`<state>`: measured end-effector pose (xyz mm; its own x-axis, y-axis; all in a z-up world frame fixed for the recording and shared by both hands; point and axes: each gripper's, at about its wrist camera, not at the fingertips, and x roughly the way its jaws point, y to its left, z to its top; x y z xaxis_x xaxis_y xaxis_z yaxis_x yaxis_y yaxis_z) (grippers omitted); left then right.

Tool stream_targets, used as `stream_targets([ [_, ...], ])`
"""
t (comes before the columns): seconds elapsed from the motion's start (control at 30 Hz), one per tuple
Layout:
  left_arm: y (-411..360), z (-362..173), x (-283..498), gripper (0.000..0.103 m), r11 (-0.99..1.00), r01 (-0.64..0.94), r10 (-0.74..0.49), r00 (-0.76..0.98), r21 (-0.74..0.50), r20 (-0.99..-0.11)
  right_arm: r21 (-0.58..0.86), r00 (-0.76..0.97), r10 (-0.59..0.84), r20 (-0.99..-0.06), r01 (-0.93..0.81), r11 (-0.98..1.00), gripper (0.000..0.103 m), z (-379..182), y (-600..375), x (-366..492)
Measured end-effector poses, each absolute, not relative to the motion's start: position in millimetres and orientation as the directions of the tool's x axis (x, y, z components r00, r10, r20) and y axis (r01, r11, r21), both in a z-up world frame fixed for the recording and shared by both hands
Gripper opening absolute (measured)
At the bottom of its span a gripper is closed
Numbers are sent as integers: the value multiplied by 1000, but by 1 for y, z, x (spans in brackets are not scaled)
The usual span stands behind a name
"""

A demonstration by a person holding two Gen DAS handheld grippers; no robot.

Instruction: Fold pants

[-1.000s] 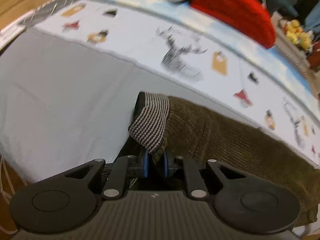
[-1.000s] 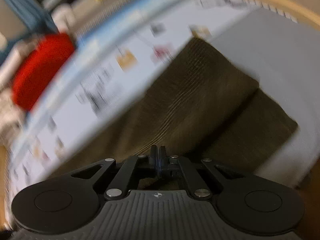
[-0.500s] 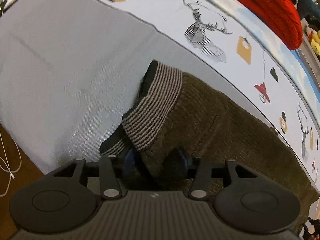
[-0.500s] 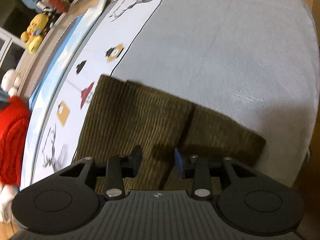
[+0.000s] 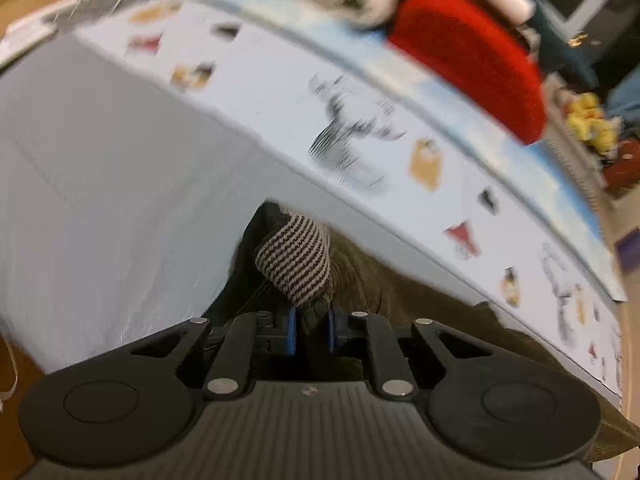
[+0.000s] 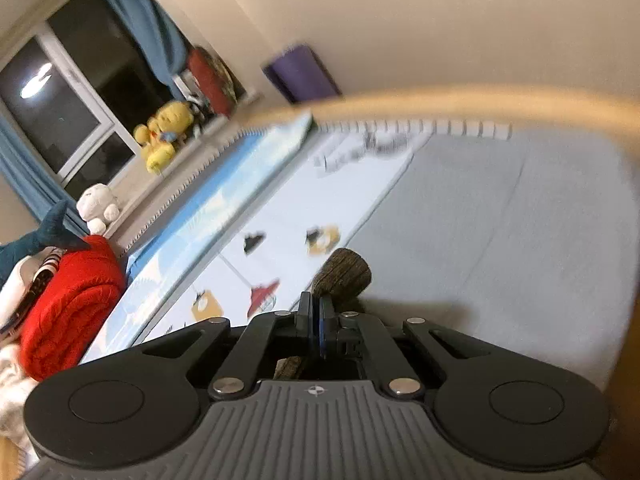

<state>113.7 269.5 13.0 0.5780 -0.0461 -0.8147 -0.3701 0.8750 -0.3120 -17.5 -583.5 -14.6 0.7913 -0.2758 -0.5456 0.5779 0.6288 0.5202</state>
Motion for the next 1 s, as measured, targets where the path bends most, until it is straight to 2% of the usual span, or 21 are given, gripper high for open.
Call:
stream_targets([
  [0.03,271,13,111,15,881,-369,-38,569,-296,-821,495,775,-291,-562,596,632,2,-13,-584,-25],
  [0.1,276,-2,112,15,879,-403,-30,488,-256,-872,408,676,-267,-687,663,628,2,-32,-590,-30],
  [0.17,281,-21,111,16,870,-437,-41,394,-227,-918,319,511,-162,-844,722,615,2,-75,-597,-23],
  [0.23,280,-29,111,16,882,-428,-37,358,-199,-933,270,389,-92,-916,773,574,2,-109,-603,-25],
  [0.37,280,-10,104,15,881,-413,-32,433,-230,-901,288,460,-172,-871,763,579,1,-87,-598,-24],
  [0.43,277,-12,103,16,892,-403,-22,418,-206,-908,260,460,-227,-858,772,581,1,-77,-596,-25],
  [0.5,280,-24,102,16,892,-417,-14,358,-173,-934,200,375,-227,-899,812,548,0,-90,-600,-23],
  [0.57,288,-31,102,16,882,-436,-26,333,-178,-942,64,241,-304,-922,867,493,0,-102,-607,-25],
  [0.6,292,-32,102,16,874,-447,-36,334,-191,-942,43,225,-332,-916,878,476,0,-104,-614,-28],
  [0.67,291,-31,104,24,881,-436,-36,322,-182,-946,139,304,-307,-902,877,460,0,-103,-624,-33],
  [0.7,287,-32,107,32,892,-422,-25,308,-161,-951,175,339,-295,-894,867,466,0,-100,-621,-32],
  [0.73,285,-31,108,40,893,-430,3,299,-132,-954,212,381,-289,-878,852,479,4,-96,-620,-32],
  [0.8,282,-21,105,47,894,-444,103,319,-52,-942,280,478,-276,-834,798,534,7,-82,-612,-29],
  [0.83,278,-12,105,51,903,-430,145,356,-24,-923,303,521,-258,-814,758,577,22,-76,-605,-23],
  [0.87,274,-3,102,52,907,-421,182,399,-3,-899,309,547,-245,-800,726,614,32,-70,-599,-19],
  [0.9,268,5,102,52,913,-408,207,443,9,-873,308,571,-232,-788,691,654,46,-66,-588,-14],
  [1.0,244,16,105,52,958,-288,165,541,3,-824,317,596,-143,-790,597,737,46,-67,-576,6],
])
